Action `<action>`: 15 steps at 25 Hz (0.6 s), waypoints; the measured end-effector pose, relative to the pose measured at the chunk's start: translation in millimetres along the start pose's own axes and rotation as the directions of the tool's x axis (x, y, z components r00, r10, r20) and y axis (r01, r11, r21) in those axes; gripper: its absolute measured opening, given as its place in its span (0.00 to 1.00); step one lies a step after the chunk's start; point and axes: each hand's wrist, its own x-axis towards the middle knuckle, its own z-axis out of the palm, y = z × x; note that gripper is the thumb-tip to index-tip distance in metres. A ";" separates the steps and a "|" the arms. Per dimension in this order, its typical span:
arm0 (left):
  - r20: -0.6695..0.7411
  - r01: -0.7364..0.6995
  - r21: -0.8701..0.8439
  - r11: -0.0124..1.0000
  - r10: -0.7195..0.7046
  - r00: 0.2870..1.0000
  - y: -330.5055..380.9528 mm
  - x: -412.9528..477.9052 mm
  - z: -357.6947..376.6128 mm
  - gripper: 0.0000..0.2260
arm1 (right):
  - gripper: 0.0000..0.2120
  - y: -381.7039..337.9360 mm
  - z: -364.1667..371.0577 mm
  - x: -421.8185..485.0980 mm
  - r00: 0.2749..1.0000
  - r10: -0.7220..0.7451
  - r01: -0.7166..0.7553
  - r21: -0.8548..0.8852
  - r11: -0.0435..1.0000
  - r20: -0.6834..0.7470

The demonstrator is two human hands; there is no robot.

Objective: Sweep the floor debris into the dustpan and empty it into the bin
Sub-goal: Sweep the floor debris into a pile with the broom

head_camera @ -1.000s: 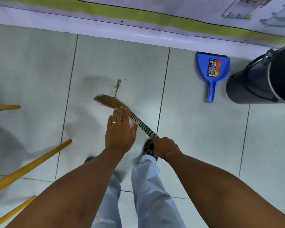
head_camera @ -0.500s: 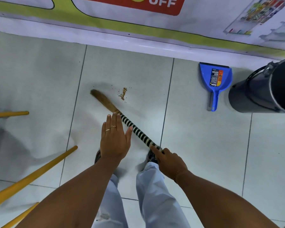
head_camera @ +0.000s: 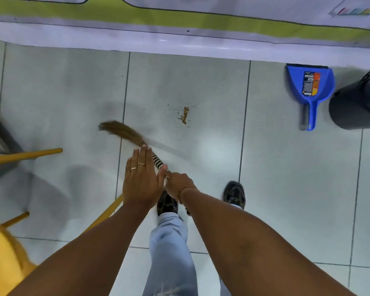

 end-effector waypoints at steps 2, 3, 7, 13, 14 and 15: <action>0.009 -0.017 0.035 0.999 0.017 1.000 -19.2 3.1 -1.7 0.34 | 0.20 -16.3 2.8 7.0 0.998 0.038 -0.034 0.093 0.995 -0.043; 0.008 -0.020 0.040 0.999 0.020 1.000 -25.5 5.0 -2.7 0.34 | 0.20 -19.9 3.1 7.7 0.996 0.055 -0.046 0.128 0.991 -0.065; -0.001 -0.031 0.022 0.999 0.031 1.000 -36.8 8.6 -9.4 0.31 | 0.20 -18.0 14.9 -6.2 0.984 0.134 -0.095 0.289 0.953 -0.118; -0.003 -0.073 0.023 0.997 0.073 0.997 -18.4 -2.1 -20.9 0.32 | 0.21 14.3 37.1 -51.1 0.957 0.204 -0.116 0.373 0.921 -0.207; -0.005 -0.076 0.015 0.997 0.076 0.997 -13.6 -4.4 -22.9 0.31 | 0.21 21.6 39.0 -61.8 0.953 0.198 -0.098 0.384 0.918 -0.231; -0.005 -0.077 0.009 0.997 0.077 0.997 -9.9 -6.3 -23.8 0.32 | 0.21 29.6 40.1 -71.6 0.948 0.190 -0.076 0.400 0.913 -0.254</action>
